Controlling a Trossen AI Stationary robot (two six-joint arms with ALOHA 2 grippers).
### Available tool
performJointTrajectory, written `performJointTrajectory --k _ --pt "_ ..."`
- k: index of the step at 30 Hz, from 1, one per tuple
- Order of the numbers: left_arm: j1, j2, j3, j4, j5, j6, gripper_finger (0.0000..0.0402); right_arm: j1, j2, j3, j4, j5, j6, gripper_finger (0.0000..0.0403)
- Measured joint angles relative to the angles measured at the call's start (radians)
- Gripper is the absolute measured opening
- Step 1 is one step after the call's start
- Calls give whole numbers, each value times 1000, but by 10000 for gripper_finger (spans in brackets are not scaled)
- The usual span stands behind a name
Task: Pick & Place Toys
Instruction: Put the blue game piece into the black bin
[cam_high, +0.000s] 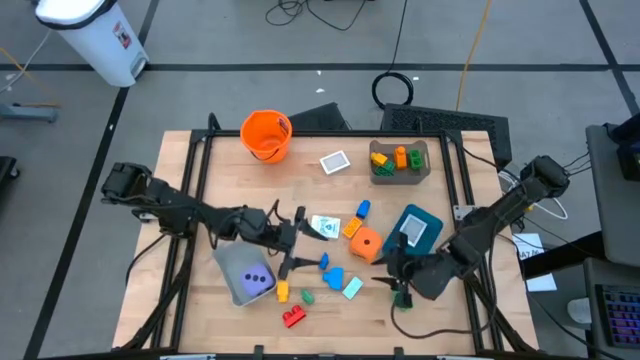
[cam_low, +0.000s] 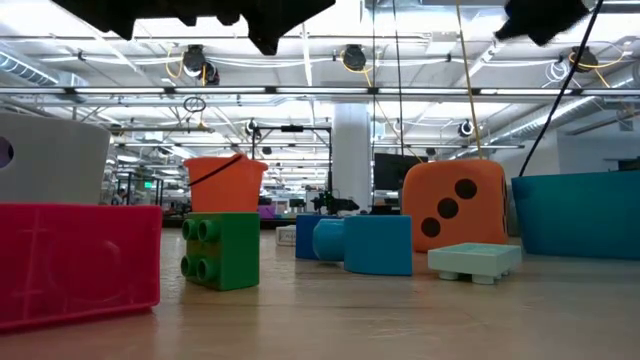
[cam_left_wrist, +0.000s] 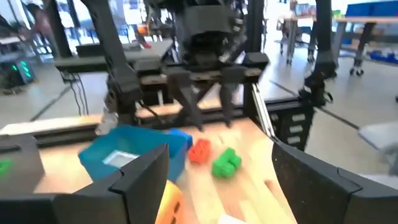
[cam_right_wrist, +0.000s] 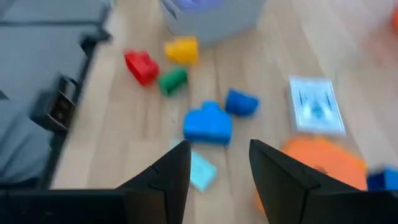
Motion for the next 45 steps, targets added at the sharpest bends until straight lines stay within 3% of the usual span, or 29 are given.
performJointTrajectory --k 7,15,21,31,35,45 --pt "-36 0 0 -36 0 -20 286 -41 0 -34 -165 -2 176 155" --pt "-64 0 0 -70 -1 -22 287 -82 0 -64 -148 -17 285 155" --pt "-66 0 0 -78 -1 -21 283 -106 0 -66 -151 -269 324 167" --pt "-64 0 0 -78 -52 -21 285 -108 -7 -66 -179 -603 367 196" --pt "-64 0 0 -78 -78 -17 285 -107 -38 -66 -200 -752 502 193" --pt "-42 0 0 -78 -81 -46 285 -5 -104 -67 -343 -656 623 160"
